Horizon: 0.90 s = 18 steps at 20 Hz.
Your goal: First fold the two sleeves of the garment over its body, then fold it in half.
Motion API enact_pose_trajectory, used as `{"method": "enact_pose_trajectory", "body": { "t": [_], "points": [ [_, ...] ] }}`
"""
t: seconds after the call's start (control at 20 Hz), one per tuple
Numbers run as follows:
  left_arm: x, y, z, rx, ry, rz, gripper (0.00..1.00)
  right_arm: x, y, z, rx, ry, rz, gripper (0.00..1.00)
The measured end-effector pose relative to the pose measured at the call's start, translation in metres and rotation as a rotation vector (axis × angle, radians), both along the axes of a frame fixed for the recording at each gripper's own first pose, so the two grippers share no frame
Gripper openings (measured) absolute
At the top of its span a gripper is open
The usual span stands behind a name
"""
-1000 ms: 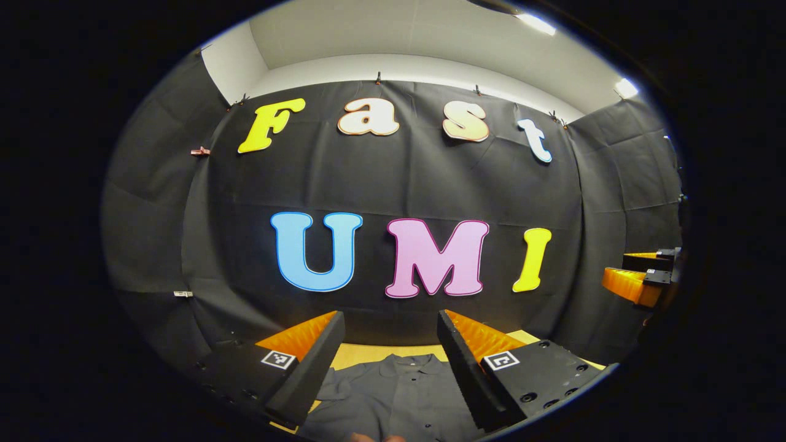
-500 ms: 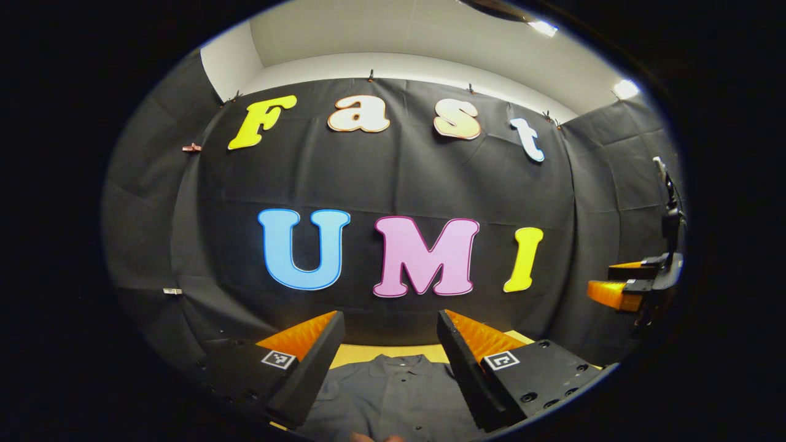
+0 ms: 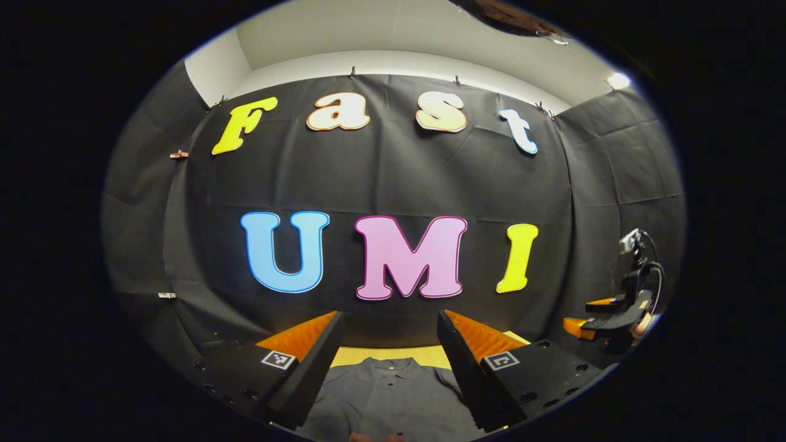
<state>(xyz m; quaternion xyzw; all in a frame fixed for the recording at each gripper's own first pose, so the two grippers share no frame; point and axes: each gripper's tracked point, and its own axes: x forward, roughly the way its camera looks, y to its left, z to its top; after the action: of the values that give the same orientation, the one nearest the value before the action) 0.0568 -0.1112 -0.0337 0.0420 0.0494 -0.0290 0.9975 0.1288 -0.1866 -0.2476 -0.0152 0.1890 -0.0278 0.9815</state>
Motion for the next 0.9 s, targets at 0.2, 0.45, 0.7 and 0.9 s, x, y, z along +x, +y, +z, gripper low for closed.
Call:
{"method": "enact_pose_trajectory", "body": {
  "t": [0.2, 0.45, 0.7, 0.9],
  "points": [
    [0.01, -0.025, -0.011, 0.014, 0.033, 0.002, 0.95, 0.02, -0.029, -0.078, -0.024, 0.097, 0.022, 0.98],
    [0.018, -0.027, -0.02, 0.03, 0.068, 0.051, 0.96, 0.035, -0.059, -0.162, 0.018, 0.225, -0.014, 0.98],
    [0.023, -0.023, -0.03, 0.057, 0.102, 0.112, 0.96, 0.039, -0.083, -0.235, 0.044, 0.343, -0.058, 0.98],
    [0.023, -0.023, -0.038, 0.058, 0.132, 0.144, 0.96, 0.039, -0.093, -0.279, 0.11, 0.417, -0.101, 0.98]
  ]
}}
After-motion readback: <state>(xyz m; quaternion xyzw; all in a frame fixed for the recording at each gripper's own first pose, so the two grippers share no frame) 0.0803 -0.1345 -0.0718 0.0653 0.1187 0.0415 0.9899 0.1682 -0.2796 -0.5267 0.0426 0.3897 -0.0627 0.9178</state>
